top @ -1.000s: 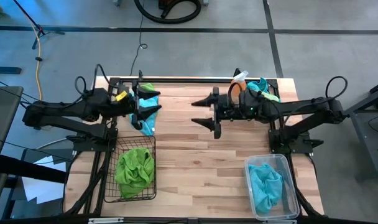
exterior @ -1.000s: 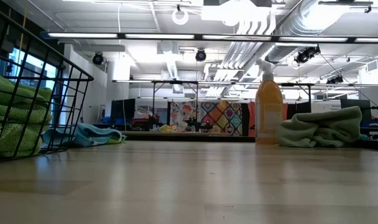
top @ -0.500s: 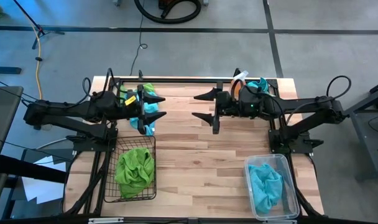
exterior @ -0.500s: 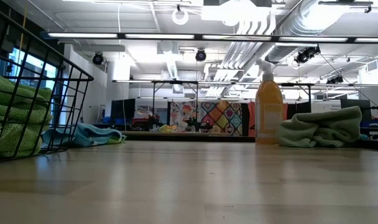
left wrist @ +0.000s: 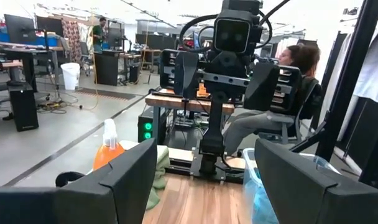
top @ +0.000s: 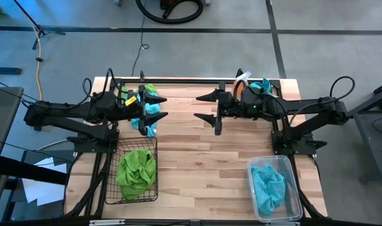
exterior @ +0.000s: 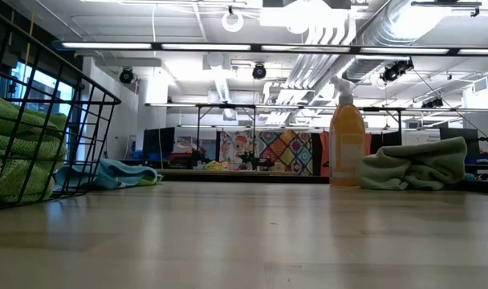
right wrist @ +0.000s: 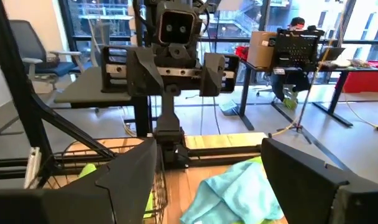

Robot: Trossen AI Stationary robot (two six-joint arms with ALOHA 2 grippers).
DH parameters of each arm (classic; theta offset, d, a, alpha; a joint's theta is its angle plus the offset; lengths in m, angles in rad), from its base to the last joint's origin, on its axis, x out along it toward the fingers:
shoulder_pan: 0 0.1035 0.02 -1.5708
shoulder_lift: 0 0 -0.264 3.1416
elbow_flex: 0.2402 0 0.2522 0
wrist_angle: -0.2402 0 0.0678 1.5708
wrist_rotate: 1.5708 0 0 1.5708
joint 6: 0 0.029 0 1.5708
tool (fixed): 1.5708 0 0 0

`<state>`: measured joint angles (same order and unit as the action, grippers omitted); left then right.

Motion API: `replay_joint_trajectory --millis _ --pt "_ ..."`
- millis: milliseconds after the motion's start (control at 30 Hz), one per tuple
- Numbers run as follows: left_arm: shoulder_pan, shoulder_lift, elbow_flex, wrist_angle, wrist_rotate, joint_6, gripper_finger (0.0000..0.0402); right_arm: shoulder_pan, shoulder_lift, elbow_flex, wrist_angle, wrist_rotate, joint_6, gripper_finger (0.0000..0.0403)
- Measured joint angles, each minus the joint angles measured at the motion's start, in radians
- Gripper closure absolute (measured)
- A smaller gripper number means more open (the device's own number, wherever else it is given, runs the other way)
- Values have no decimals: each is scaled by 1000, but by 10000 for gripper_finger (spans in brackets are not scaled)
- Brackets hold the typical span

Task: Sort microfiber towel by color & place in baskets
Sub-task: Put the blue microfiber cloth into the transparent bin

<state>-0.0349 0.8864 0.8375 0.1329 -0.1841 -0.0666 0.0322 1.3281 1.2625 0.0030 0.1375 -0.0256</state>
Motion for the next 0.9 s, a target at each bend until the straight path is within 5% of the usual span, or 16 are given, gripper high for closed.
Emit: replay_joint_trajectory --millis 167,400,567,900 --pt "8 3 23 -87 -79 -207 148 0 0 0 -27 11 27 116" --pt "127 89 223 -796 -167 -449 171 0 0 0 -61 44 28 116" --pt "256 145 193 -1124 -202 -554 183 0 0 0 -86 72 27 116" --pt "423 98 -157 -1022 -227 -937 188 0 0 0 -123 73 47 116"
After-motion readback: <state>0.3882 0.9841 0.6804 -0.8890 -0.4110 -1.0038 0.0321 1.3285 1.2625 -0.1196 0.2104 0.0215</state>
